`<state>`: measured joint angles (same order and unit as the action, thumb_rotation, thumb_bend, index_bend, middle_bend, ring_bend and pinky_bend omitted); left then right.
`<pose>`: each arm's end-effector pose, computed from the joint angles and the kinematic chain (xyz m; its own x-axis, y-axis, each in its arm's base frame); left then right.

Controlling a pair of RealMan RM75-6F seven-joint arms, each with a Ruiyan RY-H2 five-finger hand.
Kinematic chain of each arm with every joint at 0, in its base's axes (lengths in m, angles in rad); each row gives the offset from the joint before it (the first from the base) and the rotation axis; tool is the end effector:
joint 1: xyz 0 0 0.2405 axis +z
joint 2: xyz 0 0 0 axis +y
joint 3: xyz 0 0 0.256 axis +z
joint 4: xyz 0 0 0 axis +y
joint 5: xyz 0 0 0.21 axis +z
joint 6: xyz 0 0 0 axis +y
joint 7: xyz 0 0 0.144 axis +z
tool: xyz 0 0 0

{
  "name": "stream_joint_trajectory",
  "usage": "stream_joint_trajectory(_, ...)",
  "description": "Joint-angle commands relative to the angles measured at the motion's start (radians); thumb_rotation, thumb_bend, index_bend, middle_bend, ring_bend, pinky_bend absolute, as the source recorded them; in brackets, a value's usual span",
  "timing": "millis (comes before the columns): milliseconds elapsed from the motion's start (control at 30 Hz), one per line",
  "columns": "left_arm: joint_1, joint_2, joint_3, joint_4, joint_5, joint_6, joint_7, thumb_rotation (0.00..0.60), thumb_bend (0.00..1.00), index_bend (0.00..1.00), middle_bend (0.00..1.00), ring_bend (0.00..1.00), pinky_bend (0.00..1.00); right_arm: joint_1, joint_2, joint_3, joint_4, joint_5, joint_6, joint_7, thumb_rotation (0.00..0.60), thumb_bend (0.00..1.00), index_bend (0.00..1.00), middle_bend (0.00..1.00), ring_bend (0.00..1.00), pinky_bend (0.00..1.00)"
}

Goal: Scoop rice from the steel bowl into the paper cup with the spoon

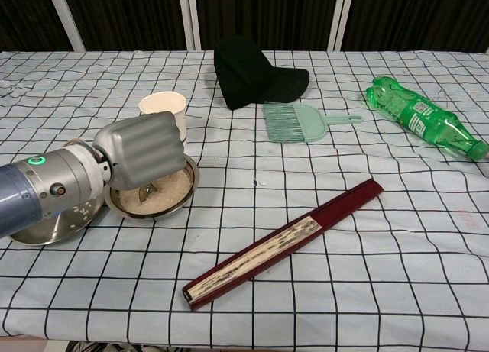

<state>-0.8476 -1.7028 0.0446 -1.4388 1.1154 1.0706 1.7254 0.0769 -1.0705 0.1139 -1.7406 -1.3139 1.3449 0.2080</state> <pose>-0.1283 0.2985 -0.0770 0.8774 -0.4553 -0.1511 -0.3541 -0.4021 -0.8444 -0.3153 -0.1875 0.1607 0.0779 -0.0507 0.9957 -0.9806 0.1761 0.0857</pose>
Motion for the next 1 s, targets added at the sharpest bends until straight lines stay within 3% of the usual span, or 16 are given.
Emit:
stream_joint_trajectory(33,0.008,-0.015,-0.011,0.008,-0.022,0.014,-0.012,0.6,0.47,0.75,1.0,1.0,1.0,0.0,0.0,0.0,0.0,0.0,0.0,0.0,0.6,0.21,0.0,0.0,0.0,0.17)
stream_joint_trajectory(467,0.041,-0.057,-0.061,-0.004,-0.115,0.086,-0.076,0.6,0.48,0.76,1.0,1.0,1.0,-0.001,-0.001,0.0,-0.001,-0.001,0.002,0.001,0.6,0.21,0.0,0.0,0.0,0.17)
stream_joint_trajectory(1000,0.033,-0.054,-0.077,-0.028,-0.11,0.12,-0.132,0.6,0.48,0.76,1.0,1.0,1.0,-0.001,-0.001,0.0,-0.001,-0.002,0.002,0.002,0.6,0.21,0.0,0.0,0.0,0.17)
